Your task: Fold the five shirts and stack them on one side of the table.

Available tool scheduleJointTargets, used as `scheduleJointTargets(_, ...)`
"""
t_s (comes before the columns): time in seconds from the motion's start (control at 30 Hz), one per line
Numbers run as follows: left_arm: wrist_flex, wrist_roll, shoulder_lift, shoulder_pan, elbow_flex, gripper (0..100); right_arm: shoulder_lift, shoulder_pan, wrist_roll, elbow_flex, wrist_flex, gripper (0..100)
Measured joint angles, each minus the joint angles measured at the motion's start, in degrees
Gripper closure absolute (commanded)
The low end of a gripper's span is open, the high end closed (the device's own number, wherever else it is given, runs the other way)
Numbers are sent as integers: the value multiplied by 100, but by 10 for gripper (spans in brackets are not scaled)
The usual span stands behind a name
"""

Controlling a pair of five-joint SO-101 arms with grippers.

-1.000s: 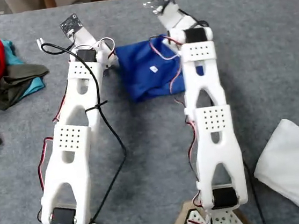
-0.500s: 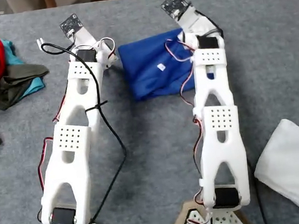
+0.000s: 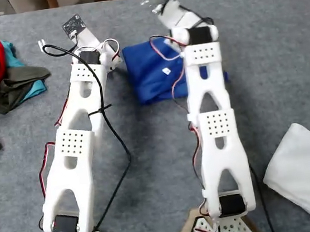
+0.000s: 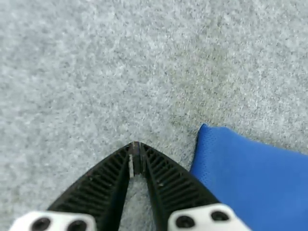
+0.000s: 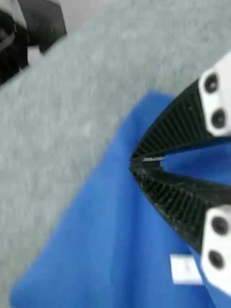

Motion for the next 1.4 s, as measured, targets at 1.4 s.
scheduleJointTargets(1.4,0,0,0,0,0,979,141,264,607,721,-141,994)
